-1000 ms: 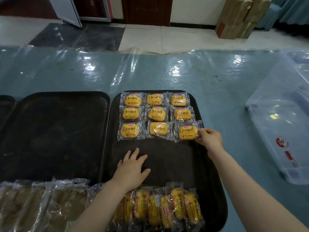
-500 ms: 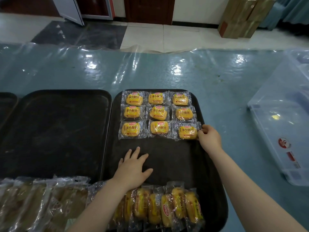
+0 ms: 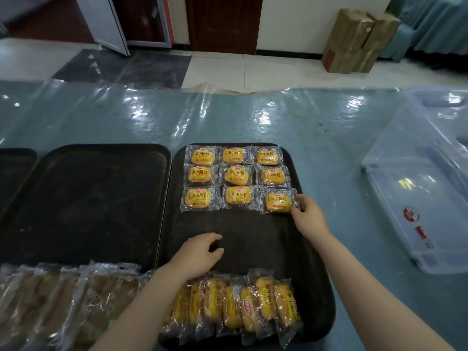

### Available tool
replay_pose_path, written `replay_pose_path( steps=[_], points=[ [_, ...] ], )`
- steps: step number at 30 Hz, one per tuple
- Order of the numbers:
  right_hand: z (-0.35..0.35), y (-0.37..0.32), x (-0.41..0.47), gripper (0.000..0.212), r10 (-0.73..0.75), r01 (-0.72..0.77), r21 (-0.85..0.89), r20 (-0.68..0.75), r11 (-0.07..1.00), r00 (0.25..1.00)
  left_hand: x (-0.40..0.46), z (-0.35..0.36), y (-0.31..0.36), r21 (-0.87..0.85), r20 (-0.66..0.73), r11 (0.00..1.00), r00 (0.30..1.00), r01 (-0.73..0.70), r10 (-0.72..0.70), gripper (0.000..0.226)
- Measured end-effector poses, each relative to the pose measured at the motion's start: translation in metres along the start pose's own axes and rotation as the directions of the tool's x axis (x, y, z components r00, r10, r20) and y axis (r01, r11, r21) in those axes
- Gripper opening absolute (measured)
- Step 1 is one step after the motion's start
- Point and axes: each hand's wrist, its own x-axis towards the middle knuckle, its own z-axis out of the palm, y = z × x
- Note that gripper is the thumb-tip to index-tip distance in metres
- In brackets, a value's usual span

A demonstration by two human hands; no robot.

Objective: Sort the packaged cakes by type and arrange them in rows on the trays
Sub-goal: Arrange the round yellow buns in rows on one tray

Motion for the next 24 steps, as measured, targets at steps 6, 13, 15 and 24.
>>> replay_pose_path(
  steps=[6,13,15,24],
  points=[
    [0.003,0.005,-0.035,0.042,-0.035,0.034,0.019,0.035,0.999,0.999,-0.025,0.008,0.01,-0.099,-0.125,0.992,0.99,-0.084,0.071,0.033],
    [0.016,0.022,-0.088,0.038,-0.061,0.059,0.028,0.093,0.998,0.994,-0.053,0.017,0.008,-0.153,-0.217,0.975,0.968,-0.158,0.123,0.026],
    [0.019,0.029,-0.102,0.038,-0.056,0.053,0.022,0.12,0.998,0.991,-0.059,0.02,0.008,-0.165,-0.218,0.973,0.968,-0.16,0.122,0.025],
    [0.028,0.054,-0.153,0.041,-0.054,0.057,-0.022,0.131,0.998,0.99,-0.081,0.031,0.004,-0.037,-0.252,0.981,0.951,-0.193,0.178,0.021]
  ],
)
